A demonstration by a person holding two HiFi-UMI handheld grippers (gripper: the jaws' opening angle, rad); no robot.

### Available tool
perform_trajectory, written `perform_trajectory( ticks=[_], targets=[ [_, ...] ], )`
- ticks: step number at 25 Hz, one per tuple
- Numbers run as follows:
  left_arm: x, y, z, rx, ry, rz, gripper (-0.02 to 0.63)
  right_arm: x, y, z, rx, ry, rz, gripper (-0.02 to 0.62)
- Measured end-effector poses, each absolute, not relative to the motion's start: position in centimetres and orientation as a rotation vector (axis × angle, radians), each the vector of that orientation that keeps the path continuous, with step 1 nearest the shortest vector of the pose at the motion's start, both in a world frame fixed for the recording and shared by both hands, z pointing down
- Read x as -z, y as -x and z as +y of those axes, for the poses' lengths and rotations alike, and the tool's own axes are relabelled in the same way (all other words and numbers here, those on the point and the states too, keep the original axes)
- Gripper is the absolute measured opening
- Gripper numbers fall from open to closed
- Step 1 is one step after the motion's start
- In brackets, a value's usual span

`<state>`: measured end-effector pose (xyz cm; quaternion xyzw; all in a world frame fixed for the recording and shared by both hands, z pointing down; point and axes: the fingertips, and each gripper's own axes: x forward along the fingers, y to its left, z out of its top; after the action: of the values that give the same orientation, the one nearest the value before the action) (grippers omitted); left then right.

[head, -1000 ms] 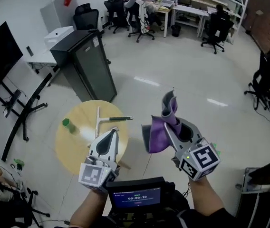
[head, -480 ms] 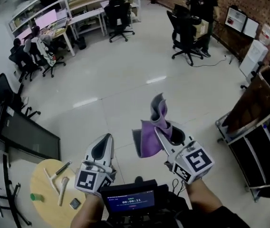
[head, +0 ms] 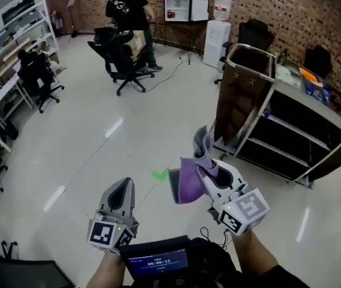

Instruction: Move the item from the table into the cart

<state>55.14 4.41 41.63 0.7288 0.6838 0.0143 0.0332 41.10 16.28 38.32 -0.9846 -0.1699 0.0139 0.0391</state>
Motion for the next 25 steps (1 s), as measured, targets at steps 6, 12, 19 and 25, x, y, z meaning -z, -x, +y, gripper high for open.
perform_trajectory(
  ticks=[6, 12, 19, 25],
  targets=[
    [-43.0, -45.8, 25.0, -0.040, -1.948, 2.414, -0.009, -38.9, -28.0, 33.1, -0.081, 2.911, -0.959, 0.077],
    [-41.8, -33.8, 42.9, -0.007, -1.705, 2.598, -0.009, -38.5, -13.8, 47.6, -0.143, 2.795, -1.261, 0.077],
    [-40.8, -25.8, 61.8, -0.003, -1.512, 2.765, -0.009, -38.7, -4.2, 62.3, -0.175, 2.650, -1.563, 0.077],
    [-38.8, -21.2, 75.7, 0.031, -1.210, 2.822, -0.009, -38.0, -0.5, 72.3, -0.213, 2.488, -1.828, 0.077]
  ],
)
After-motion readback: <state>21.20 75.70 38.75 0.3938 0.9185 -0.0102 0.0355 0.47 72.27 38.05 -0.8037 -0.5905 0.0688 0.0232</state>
